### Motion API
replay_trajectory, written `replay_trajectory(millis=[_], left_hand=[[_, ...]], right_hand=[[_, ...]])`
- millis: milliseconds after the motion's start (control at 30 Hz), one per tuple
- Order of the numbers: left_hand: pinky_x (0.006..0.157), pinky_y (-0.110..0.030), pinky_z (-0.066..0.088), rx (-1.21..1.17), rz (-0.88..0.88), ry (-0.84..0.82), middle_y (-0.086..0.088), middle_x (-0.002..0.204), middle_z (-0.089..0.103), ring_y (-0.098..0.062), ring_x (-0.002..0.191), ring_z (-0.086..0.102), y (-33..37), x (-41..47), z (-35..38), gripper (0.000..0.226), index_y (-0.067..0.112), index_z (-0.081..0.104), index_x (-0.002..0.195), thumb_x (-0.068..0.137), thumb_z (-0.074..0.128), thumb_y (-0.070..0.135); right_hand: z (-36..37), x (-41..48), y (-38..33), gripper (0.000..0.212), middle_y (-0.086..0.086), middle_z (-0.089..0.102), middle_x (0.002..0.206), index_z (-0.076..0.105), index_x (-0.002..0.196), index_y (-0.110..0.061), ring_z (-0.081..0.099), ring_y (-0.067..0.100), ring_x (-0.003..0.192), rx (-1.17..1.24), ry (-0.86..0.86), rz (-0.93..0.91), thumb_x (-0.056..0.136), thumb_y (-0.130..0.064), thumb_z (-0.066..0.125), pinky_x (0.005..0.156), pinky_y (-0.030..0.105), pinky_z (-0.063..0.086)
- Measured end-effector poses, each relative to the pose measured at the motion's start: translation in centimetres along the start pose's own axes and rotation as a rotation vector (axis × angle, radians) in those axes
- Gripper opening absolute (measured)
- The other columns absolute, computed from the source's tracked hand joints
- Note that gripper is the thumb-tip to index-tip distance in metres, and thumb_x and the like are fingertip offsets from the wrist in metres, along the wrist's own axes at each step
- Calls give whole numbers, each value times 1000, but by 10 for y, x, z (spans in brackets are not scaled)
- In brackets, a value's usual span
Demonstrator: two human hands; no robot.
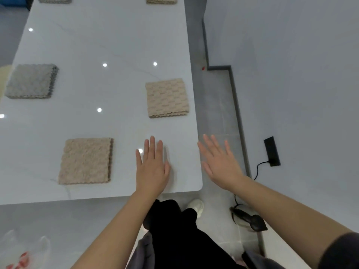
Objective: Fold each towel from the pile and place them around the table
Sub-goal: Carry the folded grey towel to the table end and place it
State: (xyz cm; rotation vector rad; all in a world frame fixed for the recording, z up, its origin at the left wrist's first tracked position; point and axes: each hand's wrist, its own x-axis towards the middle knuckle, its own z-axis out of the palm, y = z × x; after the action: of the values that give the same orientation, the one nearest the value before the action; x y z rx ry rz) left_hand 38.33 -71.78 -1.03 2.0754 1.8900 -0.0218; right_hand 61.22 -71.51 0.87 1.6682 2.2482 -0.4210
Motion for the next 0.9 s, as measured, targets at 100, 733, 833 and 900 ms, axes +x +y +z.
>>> replay_trajectory(millis=[100,733,833,900], left_hand=[[119,-49,-1,-35,-26,-5,-10,163,-3,-24,150,-8,25,9,2,64,11,15,155,97,37,26],[120,-52,5,-213,-352,228,-12,163,2,-27,150,-4,78,143,9,65,9,17,153,95,44,17],[121,-50,1,-229,-426,233,-11,163,1,-26,150,-6,76,160,8,64,10,16,153,95,43,19],[120,-50,2,-242,-479,243,-11,163,2,-26,150,-6,77,166,7,63,10,16,153,96,41,20]], right_hand=[[-2,1,24,76,7,-3,164,3,156,-20,-5,27,150,21,9,9,85,-46,-7,119,54,2],[-53,140,131,59,1,-15,163,-4,156,-24,-15,22,149,93,-2,-186,104,-38,21,121,50,-4],[-62,168,131,59,1,-13,163,-3,156,-24,-15,22,149,123,-3,-260,105,-37,24,120,49,-6],[-66,184,130,59,2,-12,163,-1,156,-24,-13,23,150,133,-8,-304,105,-36,25,120,51,-5]])
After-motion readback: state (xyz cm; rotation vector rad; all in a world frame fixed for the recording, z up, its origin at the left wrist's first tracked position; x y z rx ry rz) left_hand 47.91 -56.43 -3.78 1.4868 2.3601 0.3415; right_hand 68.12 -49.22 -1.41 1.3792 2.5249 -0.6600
